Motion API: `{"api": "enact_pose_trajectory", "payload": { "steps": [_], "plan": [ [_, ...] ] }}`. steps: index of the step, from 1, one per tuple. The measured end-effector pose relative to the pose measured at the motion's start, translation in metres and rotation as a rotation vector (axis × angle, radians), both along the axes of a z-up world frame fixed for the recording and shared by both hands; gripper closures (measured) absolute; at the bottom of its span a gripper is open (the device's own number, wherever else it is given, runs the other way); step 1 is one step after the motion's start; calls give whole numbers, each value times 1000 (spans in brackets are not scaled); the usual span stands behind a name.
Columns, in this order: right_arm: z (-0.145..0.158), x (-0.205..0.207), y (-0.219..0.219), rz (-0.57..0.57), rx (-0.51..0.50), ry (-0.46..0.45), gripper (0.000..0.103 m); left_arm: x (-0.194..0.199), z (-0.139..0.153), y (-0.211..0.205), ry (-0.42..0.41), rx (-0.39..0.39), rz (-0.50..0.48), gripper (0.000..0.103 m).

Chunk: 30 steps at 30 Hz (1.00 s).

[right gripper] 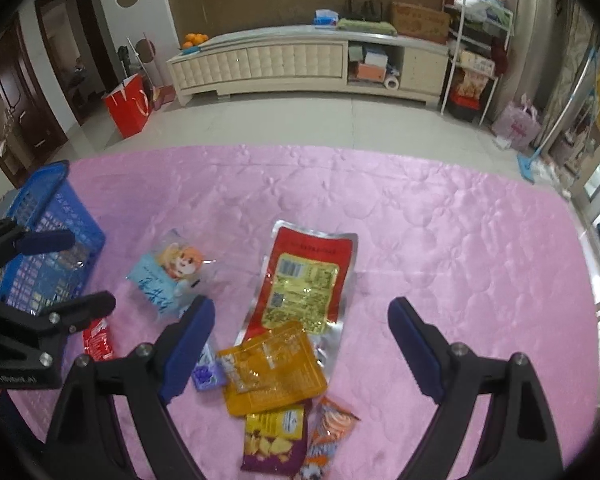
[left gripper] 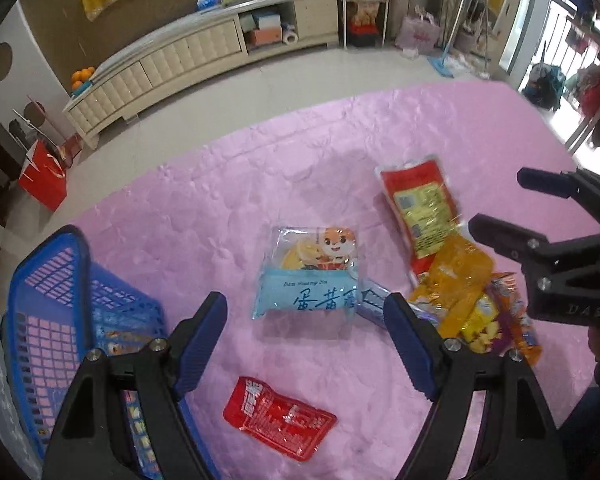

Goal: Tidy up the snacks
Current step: 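Grasp the blue 'Dan Huang Su' cake pack with the left gripper while the right grasps the red sausage pack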

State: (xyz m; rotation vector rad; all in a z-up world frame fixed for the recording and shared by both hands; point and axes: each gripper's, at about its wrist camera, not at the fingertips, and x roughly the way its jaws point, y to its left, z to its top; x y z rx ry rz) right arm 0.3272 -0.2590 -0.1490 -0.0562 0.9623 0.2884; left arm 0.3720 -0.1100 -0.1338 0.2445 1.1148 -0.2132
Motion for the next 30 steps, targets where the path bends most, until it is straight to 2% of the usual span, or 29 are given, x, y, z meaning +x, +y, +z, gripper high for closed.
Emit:
{"api": "enact_pose_trajectory", "payload": {
  "steps": [8, 11, 15, 20, 25, 27, 30],
  "plan": [
    [-20, 16, -2, 10, 16, 16, 12, 29, -27, -7, 76, -3, -73, 24],
    [-18, 19, -5, 7, 18, 11, 12, 38, -41, -11, 100, 45, -76, 24],
    [-18, 23, -5, -1, 16, 16, 12, 49, -54, -11, 141, 26, -65, 24],
    [-21, 22, -2, 13, 15, 30, 12, 59, -68, -12, 153, 75, -83, 24],
    [-23, 28, -10, -20, 33, 51, 12, 64, -75, -10, 155, 45, -67, 24],
    [-24, 31, -12, -32, 41, 63, 12, 63, -75, -10, 143, 38, -63, 32],
    [-28, 38, -12, -39, 48, 110, 12, 58, -71, -8, 129, 35, -46, 38]
  ]
}}
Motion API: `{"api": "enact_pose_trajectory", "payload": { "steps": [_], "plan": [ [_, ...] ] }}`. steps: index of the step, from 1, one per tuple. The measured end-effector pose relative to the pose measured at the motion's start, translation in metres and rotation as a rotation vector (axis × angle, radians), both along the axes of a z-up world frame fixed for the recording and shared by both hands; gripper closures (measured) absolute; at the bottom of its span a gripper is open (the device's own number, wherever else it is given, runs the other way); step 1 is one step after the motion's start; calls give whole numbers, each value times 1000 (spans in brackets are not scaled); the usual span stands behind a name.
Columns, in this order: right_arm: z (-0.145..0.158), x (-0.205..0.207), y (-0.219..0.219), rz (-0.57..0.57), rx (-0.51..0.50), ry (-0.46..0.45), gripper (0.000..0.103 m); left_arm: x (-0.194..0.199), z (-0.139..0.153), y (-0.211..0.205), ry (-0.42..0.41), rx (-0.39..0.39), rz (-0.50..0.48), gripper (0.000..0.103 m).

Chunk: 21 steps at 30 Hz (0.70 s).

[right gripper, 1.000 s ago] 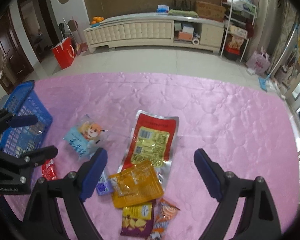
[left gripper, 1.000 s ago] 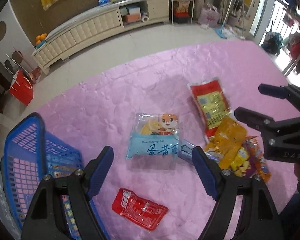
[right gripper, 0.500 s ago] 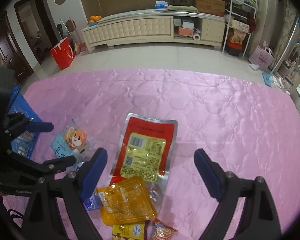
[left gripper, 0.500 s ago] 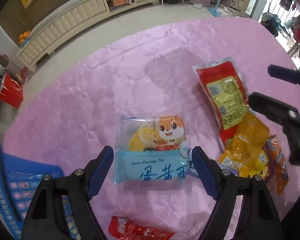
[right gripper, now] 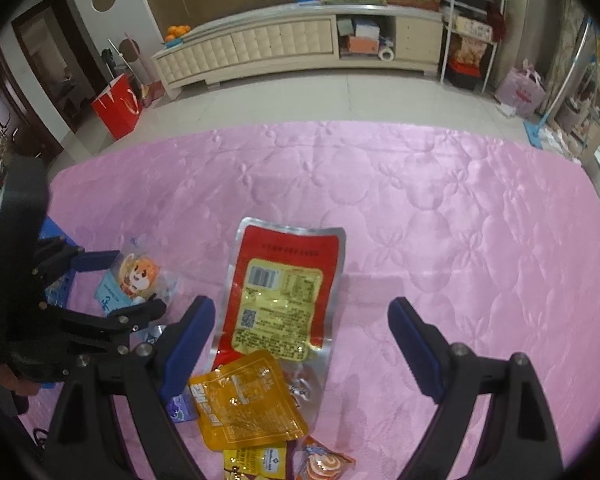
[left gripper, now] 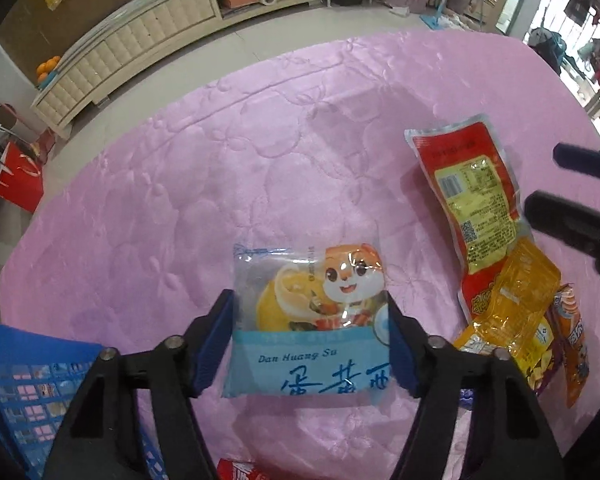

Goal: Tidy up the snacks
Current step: 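Grasp the blue 'Dan Huang Su' cake pack with the left gripper while the right grasps the red sausage pack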

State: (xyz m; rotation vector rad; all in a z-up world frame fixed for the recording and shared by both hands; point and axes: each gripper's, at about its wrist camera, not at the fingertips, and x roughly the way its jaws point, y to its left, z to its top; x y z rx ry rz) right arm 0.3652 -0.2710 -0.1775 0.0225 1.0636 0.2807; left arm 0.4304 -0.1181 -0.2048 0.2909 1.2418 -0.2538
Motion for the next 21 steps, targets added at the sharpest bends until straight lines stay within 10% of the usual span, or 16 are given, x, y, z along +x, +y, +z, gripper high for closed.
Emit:
{"api": "enact_pose_trajectory", "payload": {
  "steps": [21],
  "plan": [
    [-37, 30, 25, -30, 72, 208, 11, -20, 22, 24, -87, 25, 121, 39]
  ]
}}
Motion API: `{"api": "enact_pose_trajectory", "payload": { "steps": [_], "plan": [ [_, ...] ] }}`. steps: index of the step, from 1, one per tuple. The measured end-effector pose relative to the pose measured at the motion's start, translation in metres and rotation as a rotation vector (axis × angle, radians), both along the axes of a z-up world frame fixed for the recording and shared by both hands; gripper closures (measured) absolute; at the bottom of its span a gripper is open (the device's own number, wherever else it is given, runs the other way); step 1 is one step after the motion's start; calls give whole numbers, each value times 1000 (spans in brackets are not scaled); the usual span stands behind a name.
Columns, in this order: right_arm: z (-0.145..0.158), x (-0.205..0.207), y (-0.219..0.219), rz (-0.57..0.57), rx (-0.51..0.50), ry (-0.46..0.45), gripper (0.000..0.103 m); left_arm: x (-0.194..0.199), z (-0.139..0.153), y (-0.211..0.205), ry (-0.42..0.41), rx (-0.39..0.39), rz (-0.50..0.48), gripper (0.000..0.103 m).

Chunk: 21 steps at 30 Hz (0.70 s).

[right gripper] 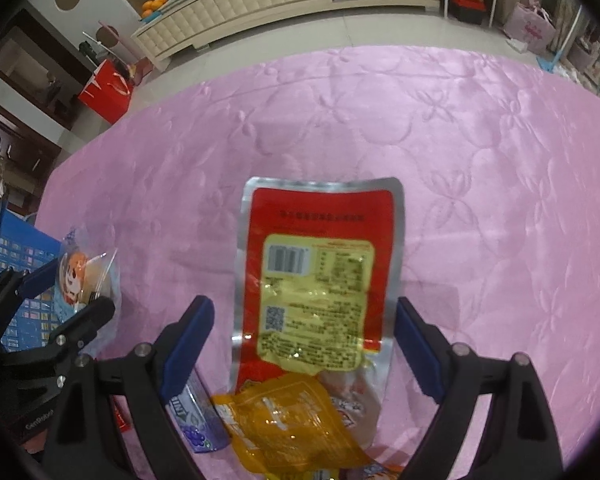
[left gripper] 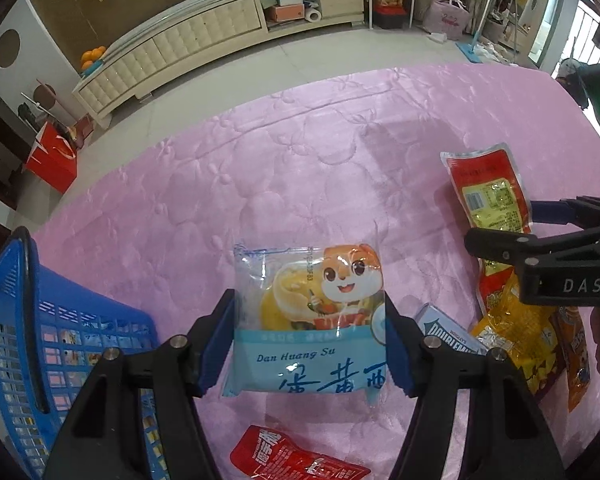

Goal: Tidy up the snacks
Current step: 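Grasp the blue 'Dan Huang Su' cake pack with the left gripper while the right grasps the red sausage pack, then carry the cake pack and red sausage pack over the blue basket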

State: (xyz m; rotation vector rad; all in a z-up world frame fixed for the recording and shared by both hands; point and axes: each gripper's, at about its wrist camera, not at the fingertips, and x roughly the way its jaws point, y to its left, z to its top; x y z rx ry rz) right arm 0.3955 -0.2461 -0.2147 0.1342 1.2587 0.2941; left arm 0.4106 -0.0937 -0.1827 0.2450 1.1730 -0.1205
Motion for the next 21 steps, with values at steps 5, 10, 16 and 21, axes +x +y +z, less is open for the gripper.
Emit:
{"api": "enact_pose_trajectory", "payload": {
  "steps": [5, 10, 16, 21],
  "plan": [
    [-3, -3, 14, 18, -54, -40, 6, -1, -1, -1, -4, 17, 6, 39],
    [-8, -8, 34, 63, -188, -86, 13, 0, -4, -2, 3, 25, 8, 39],
    [-7, -14, 36, 75, -212, -125, 26, 0, -6, -3, 12, 38, 21, 39],
    [-1, -10, 17, 67, -119, -121, 49, 2, -5, -7, 12, 38, 18, 39]
  ]
}}
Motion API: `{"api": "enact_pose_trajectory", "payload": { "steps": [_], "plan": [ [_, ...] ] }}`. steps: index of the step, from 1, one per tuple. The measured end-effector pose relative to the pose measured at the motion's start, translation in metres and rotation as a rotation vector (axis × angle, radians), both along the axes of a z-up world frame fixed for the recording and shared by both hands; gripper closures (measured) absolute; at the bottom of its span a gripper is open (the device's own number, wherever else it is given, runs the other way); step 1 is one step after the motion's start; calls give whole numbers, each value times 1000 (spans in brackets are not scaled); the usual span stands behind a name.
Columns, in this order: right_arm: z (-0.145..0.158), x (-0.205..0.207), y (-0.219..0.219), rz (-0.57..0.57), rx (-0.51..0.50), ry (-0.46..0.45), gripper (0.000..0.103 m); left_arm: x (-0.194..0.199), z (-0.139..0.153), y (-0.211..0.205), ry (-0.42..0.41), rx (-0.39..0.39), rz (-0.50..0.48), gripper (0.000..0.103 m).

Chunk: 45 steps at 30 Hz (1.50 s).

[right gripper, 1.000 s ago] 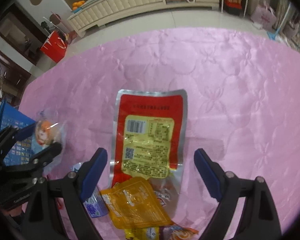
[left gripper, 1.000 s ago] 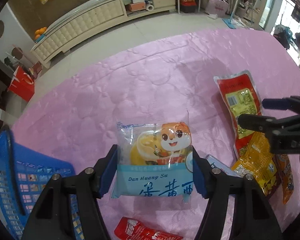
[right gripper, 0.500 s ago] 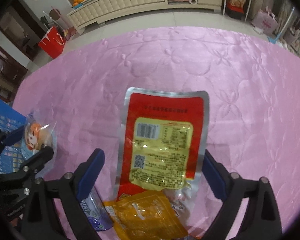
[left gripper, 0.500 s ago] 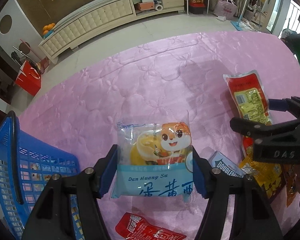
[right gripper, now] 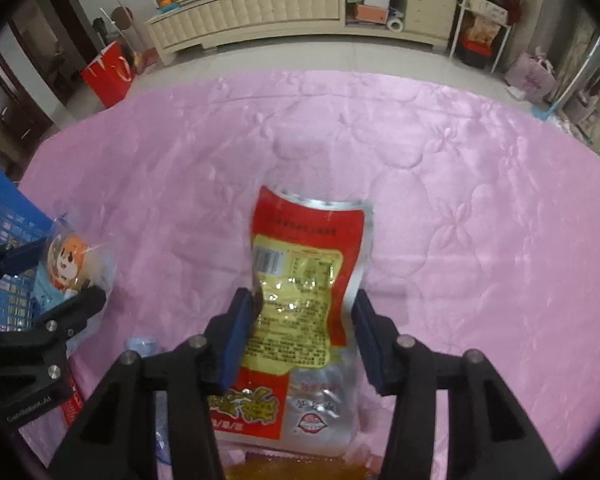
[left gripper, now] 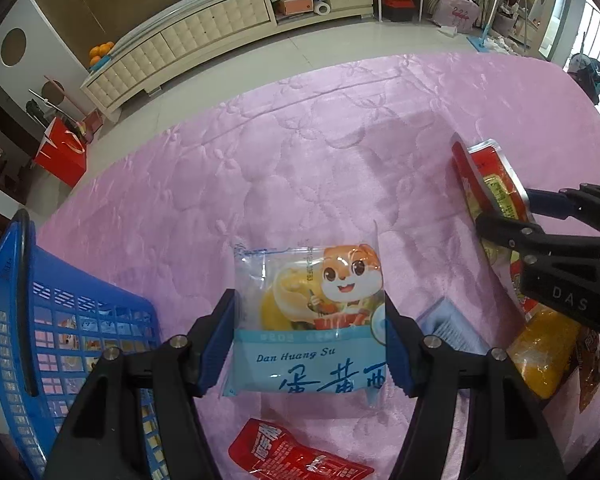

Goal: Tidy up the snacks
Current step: 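Carry the cake pack and red sausage pack over the blue basket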

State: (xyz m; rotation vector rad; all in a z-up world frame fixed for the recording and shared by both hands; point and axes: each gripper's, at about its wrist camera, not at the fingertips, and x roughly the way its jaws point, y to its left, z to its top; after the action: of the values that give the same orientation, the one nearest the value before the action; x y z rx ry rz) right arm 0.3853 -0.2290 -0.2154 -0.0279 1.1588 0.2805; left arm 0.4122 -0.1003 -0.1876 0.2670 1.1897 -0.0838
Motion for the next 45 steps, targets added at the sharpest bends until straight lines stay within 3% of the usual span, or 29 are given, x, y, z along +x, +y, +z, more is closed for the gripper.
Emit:
{"api": "enact_pose_trajectory", "payload": {
  "steps": [2, 3, 4, 8, 12, 19, 25, 34, 45],
  "plan": [
    [2, -1, -1, 5, 4, -16, 54, -2, 1, -1, -4, -1, -5, 39],
    [4, -3, -2, 5, 15, -26, 70, -2, 2, -2, -7, 0, -8, 39],
    [11, -4, -4, 7, 64, -35, 78, -3, 2, -4, -11, -1, -11, 39],
    [10, -4, -7, 7, 47, -31, 78, -5, 7, -4, -22, -8, -15, 39],
    [19, -12, -15, 5, 99, -32, 78, -11, 18, -3, -42, -24, -11, 39],
    [62, -47, -22, -3, 184, -105, 78, -30, 51, -2, -90, -62, -20, 39],
    [103, -80, 1, 38, 178, -171, 78, -60, 96, 7, -157, -106, -34, 39],
    [167, -120, 29, 91, 137, -276, 78, -113, 154, 50, -242, -129, -24, 39],
    [190, -148, 82, 177, 125, -306, 77, -148, 189, 114, -298, -139, 15, 39]
  ]
}}
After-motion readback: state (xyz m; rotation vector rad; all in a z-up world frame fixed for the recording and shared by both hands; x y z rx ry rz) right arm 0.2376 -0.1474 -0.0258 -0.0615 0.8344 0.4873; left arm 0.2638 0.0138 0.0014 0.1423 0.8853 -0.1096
